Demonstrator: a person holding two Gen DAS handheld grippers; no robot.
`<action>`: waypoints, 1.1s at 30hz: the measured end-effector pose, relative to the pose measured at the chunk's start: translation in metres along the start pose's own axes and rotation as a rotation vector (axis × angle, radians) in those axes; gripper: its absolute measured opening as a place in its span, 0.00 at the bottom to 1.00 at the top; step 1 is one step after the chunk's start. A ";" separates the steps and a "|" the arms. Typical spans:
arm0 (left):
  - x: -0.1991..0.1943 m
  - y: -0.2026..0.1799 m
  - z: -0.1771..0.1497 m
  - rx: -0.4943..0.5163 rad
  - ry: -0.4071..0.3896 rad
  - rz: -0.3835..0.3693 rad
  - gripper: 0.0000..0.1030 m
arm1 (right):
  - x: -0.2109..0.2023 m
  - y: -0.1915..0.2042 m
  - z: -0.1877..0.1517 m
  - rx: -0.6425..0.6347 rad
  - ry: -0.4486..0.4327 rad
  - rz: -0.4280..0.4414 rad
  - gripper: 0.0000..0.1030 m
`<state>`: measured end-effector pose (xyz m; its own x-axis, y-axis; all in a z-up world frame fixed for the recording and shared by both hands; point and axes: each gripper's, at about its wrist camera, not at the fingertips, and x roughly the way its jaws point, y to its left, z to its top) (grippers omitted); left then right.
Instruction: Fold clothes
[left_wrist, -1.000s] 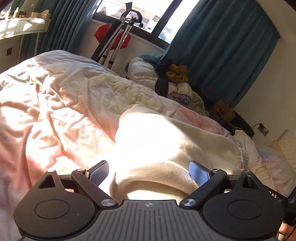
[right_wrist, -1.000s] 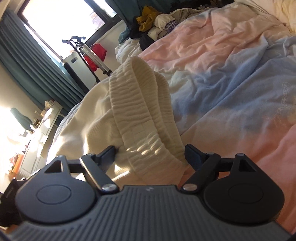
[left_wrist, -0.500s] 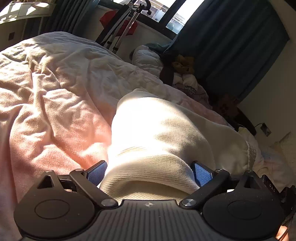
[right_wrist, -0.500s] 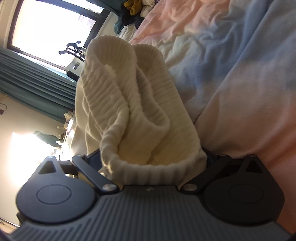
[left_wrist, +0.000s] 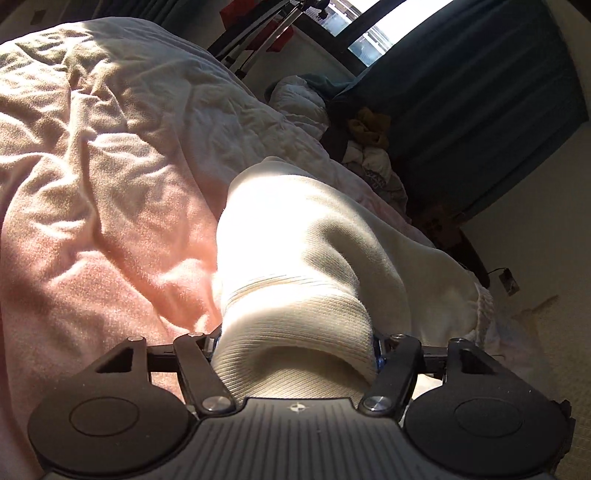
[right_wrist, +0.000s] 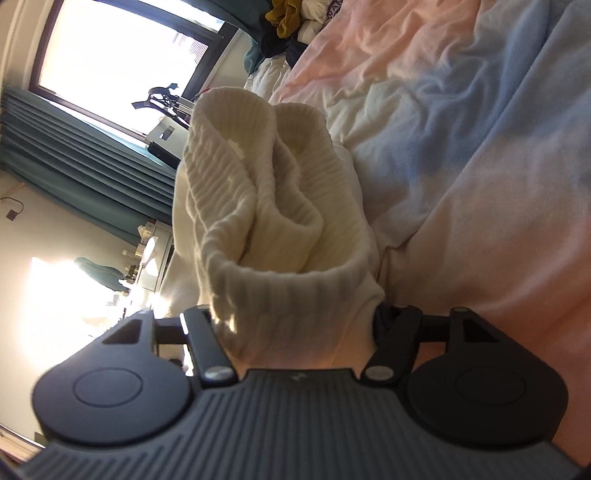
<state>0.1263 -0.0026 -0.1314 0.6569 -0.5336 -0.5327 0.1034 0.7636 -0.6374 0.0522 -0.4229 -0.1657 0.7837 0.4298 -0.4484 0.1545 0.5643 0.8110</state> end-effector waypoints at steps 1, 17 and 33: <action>-0.002 -0.001 0.000 -0.002 -0.002 -0.008 0.55 | -0.003 0.002 -0.001 0.000 -0.006 0.006 0.52; -0.052 -0.102 -0.039 -0.118 0.032 -0.254 0.46 | -0.144 0.020 0.013 0.095 -0.144 0.232 0.41; 0.000 -0.352 -0.164 0.102 0.219 -0.545 0.47 | -0.407 -0.074 0.044 0.158 -0.567 0.241 0.41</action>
<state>-0.0327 -0.3312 0.0021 0.3213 -0.9125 -0.2531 0.4603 0.3841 -0.8004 -0.2522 -0.6705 -0.0269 0.9977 0.0669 -0.0130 -0.0126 0.3686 0.9295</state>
